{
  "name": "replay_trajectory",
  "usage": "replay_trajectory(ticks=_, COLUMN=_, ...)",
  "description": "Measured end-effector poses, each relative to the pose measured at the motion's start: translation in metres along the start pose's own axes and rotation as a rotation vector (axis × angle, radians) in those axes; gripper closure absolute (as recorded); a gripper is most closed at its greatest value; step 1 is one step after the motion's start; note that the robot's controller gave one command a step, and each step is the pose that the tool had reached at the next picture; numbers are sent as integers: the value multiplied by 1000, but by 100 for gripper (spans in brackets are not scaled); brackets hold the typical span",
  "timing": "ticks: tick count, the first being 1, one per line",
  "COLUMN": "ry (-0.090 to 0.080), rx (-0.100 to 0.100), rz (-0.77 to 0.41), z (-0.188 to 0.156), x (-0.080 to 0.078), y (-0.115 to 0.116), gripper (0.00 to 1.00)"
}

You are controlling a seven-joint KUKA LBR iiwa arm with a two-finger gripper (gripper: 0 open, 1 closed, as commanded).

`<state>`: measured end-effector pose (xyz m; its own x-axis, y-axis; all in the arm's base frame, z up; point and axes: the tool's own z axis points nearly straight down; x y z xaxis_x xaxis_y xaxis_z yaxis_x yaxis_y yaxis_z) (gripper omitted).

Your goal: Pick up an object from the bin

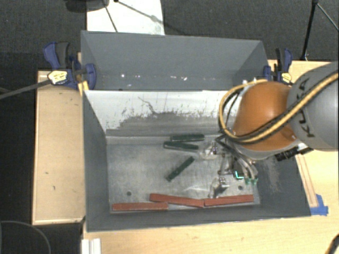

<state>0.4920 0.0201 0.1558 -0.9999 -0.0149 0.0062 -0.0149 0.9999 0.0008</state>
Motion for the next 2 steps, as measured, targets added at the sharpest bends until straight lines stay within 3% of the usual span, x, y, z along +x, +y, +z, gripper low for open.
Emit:
replay_trajectory(ticks=1, ry=-8, rx=0, rz=1, z=-4, x=-2, y=0, gripper=0)
replay_trajectory(ticks=2, ry=-14, rx=2, rz=-151, z=46, x=-30, y=37, gripper=0)
